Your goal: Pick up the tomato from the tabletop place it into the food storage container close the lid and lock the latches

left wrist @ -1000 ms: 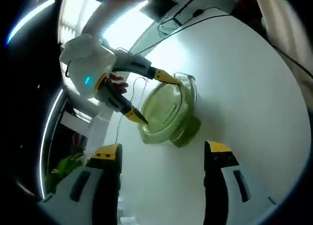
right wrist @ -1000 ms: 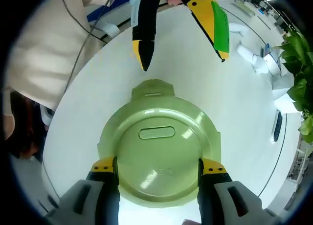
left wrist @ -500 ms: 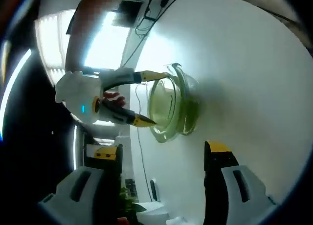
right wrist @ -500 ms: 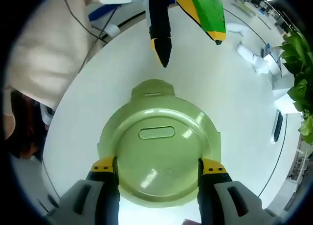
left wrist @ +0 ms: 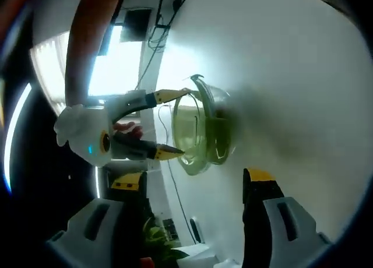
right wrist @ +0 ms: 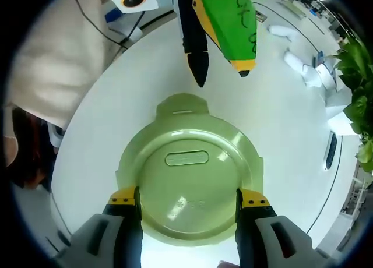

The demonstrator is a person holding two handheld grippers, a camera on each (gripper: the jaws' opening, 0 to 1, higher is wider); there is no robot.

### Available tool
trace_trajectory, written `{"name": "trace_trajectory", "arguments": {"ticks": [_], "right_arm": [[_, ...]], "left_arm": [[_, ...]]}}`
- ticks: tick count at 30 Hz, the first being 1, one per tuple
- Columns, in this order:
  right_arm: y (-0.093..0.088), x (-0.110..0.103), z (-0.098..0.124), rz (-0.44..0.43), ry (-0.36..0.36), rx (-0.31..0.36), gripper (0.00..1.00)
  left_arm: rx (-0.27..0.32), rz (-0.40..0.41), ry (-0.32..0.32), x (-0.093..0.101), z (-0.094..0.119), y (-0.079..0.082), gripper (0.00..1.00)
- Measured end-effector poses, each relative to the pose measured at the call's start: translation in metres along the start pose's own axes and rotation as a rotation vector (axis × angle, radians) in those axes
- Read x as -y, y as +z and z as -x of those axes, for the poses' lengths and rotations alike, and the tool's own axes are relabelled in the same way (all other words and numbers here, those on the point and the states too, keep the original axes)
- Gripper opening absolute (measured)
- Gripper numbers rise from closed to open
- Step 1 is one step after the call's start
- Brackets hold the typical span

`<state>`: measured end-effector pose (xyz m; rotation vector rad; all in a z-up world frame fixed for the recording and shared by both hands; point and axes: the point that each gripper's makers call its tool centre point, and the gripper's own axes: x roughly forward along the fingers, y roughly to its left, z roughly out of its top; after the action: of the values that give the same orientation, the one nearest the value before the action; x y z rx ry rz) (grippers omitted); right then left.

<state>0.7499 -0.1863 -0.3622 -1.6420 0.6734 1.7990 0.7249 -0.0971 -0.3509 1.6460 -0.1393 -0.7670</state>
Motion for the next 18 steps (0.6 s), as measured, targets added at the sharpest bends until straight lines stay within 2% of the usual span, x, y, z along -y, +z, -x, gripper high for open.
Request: {"name": "trace_trajectory", "arguments": {"ticks": [8,18], "right_arm": [[0.001,-0.001,0.000,-0.002,-0.001,0.003,0.59],[0.000,-0.001,0.000,-0.001,-0.001,-0.005,0.59]], "left_arm": [[0.001,-0.018,-0.007,0.009,-0.014,-0.014,0.58],[0.004,-0.023,-0.016,0.009,-0.010,-0.011,0.58]]}}
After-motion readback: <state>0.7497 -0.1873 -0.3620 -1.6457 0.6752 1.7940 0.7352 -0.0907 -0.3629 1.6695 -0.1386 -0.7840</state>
